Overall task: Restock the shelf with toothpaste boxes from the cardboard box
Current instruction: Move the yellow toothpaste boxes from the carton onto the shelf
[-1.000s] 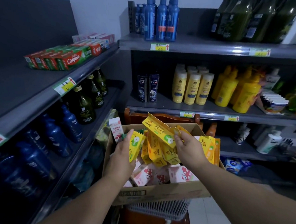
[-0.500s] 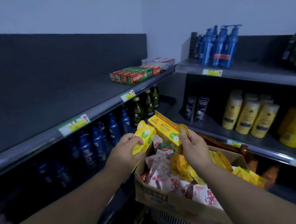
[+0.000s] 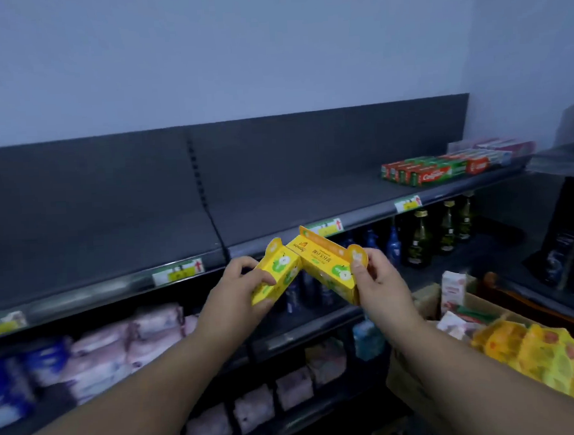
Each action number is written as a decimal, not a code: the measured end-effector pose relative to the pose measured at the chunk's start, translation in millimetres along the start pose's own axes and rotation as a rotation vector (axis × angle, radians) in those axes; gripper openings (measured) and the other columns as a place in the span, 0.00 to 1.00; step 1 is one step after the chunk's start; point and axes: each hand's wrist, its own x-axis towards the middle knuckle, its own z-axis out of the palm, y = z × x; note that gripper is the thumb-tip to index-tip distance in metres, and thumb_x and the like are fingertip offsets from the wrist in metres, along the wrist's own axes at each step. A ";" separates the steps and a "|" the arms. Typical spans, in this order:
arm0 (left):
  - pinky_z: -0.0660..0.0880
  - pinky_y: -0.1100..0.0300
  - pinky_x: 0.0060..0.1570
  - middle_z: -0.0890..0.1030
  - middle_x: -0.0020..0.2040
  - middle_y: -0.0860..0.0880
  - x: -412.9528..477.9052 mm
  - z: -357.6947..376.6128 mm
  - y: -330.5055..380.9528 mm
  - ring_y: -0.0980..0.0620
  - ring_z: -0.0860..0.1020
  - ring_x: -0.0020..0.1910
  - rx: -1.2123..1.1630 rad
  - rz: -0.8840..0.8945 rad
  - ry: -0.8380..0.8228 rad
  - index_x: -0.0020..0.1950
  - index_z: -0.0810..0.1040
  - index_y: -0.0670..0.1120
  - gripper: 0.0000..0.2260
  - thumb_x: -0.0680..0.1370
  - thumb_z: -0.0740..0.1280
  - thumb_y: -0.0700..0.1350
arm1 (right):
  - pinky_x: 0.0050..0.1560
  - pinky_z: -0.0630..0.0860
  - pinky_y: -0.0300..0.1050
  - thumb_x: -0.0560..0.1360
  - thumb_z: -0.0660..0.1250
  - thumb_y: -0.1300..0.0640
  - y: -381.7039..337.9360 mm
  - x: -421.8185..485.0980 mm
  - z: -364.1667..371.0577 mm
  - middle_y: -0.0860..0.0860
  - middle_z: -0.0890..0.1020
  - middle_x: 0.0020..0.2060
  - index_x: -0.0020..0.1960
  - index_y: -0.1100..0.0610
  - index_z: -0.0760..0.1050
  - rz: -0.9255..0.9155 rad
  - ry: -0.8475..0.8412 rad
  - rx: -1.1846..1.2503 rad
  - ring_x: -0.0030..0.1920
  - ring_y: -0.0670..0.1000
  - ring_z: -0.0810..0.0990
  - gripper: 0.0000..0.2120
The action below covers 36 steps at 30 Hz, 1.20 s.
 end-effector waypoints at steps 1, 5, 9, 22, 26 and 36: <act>0.67 0.63 0.46 0.66 0.56 0.60 -8.3 -16.1 -9.2 0.57 0.72 0.49 0.007 -0.026 0.023 0.51 0.81 0.54 0.13 0.69 0.76 0.44 | 0.38 0.70 0.44 0.82 0.56 0.47 -11.4 -2.8 13.7 0.48 0.79 0.42 0.53 0.47 0.72 -0.010 -0.029 0.009 0.42 0.50 0.77 0.07; 0.65 0.64 0.45 0.66 0.56 0.61 -47.5 -81.8 -51.5 0.57 0.73 0.49 0.061 -0.111 0.100 0.53 0.80 0.55 0.16 0.68 0.77 0.43 | 0.39 0.72 0.45 0.82 0.58 0.47 -59.1 -18.0 76.5 0.50 0.80 0.42 0.52 0.46 0.73 -0.047 -0.143 0.084 0.42 0.53 0.79 0.06; 0.64 0.66 0.45 0.66 0.56 0.61 -97.1 -153.6 -101.1 0.59 0.71 0.49 0.126 -0.190 0.180 0.54 0.80 0.55 0.16 0.69 0.76 0.44 | 0.46 0.75 0.46 0.80 0.63 0.51 -110.7 -44.1 154.6 0.44 0.82 0.41 0.51 0.46 0.75 -0.075 -0.247 0.173 0.43 0.47 0.80 0.03; 0.68 0.64 0.49 0.65 0.58 0.59 -254.4 -357.7 -258.7 0.59 0.69 0.53 0.269 -0.450 0.304 0.57 0.78 0.56 0.16 0.71 0.75 0.46 | 0.52 0.77 0.53 0.80 0.63 0.50 -267.5 -154.3 392.7 0.46 0.81 0.45 0.54 0.48 0.75 -0.157 -0.565 0.275 0.48 0.51 0.80 0.05; 0.67 0.64 0.48 0.65 0.57 0.60 -274.2 -387.2 -291.3 0.59 0.70 0.52 0.287 -0.508 0.318 0.55 0.78 0.57 0.16 0.71 0.75 0.46 | 0.55 0.78 0.60 0.80 0.62 0.50 -289.6 -165.1 439.2 0.47 0.83 0.46 0.52 0.46 0.75 -0.134 -0.631 0.324 0.49 0.52 0.82 0.04; 0.69 0.63 0.49 0.66 0.58 0.59 -248.6 -415.3 -365.0 0.58 0.70 0.53 0.368 -0.525 0.325 0.55 0.78 0.55 0.15 0.70 0.76 0.45 | 0.55 0.78 0.57 0.81 0.61 0.48 -312.4 -107.6 523.4 0.51 0.82 0.47 0.49 0.46 0.75 -0.176 -0.665 0.232 0.50 0.55 0.81 0.05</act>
